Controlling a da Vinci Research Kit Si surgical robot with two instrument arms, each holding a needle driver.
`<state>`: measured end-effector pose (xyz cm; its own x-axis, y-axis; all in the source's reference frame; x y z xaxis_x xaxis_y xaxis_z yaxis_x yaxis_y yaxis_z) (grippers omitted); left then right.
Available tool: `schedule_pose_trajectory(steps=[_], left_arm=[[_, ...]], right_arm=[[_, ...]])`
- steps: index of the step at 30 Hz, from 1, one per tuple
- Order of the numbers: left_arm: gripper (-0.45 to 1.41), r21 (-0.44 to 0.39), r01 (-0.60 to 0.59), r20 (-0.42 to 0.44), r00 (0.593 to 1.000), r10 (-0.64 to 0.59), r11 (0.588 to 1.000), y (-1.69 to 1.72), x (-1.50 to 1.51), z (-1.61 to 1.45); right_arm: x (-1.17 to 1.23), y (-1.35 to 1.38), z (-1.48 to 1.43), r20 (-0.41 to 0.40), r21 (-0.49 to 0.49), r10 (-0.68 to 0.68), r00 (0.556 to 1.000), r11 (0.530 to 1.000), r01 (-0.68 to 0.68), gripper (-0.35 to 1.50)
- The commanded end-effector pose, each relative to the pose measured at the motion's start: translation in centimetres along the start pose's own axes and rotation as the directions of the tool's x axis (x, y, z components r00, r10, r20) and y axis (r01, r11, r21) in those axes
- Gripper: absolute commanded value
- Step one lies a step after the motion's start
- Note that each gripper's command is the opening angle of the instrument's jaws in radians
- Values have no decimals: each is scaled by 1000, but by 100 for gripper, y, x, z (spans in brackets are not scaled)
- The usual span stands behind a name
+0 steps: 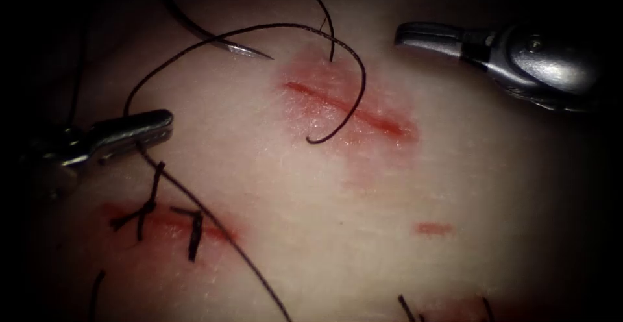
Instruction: Wound Closure
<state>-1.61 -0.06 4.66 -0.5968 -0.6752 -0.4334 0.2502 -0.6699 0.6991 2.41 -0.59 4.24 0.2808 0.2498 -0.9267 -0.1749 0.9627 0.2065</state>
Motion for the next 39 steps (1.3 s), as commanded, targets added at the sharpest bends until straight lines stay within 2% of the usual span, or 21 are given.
schedule_pose_trajectory(steps=[1,4,7,15,23,27,32,33,34,37,39], left_arm=[[-45,1,24,-11,1000,-24,1000,2,0,9],[-45,1,60,-23,998,-60,998,1,1,14],[-45,-12,107,-29,994,-107,994,0,2,23],[-45,-68,227,-42,972,-230,972,-1,-2,61],[-45,-110,226,-44,972,-232,968,18,-2,94],[-45,-126,215,-48,974,-222,969,26,2,105],[-45,-134,211,-65,973,-221,968,23,9,103],[-45,-135,212,-69,972,-222,968,21,11,101],[-45,-137,212,-80,971,-224,968,19,14,99],[-45,-141,198,-96,972,-212,970,11,21,93],[-45,-143,190,-106,973,-206,971,5,26,88]], right_arm=[[-11,0,24,-13,3,-6,1000,1000,6,-35],[-21,-4,42,-27,17,0,1000,1000,0,-35],[-21,-10,54,-59,24,10,998,1000,-9,-35],[14,-19,65,-174,17,30,984,999,-28,-35],[41,-24,74,-226,7,45,973,999,-44,-35],[43,-25,85,-232,10,43,972,999,-41,-35],[37,-24,96,-222,-13,34,974,999,-38,-35],[35,-24,98,-212,-19,33,977,999,-38,-30],[33,-23,99,-198,-17,31,980,999,-35,-8],[26,-22,103,-152,-10,21,988,1000,-23,39],[22,-21,104,-132,-3,30,991,1000,-31,56]])
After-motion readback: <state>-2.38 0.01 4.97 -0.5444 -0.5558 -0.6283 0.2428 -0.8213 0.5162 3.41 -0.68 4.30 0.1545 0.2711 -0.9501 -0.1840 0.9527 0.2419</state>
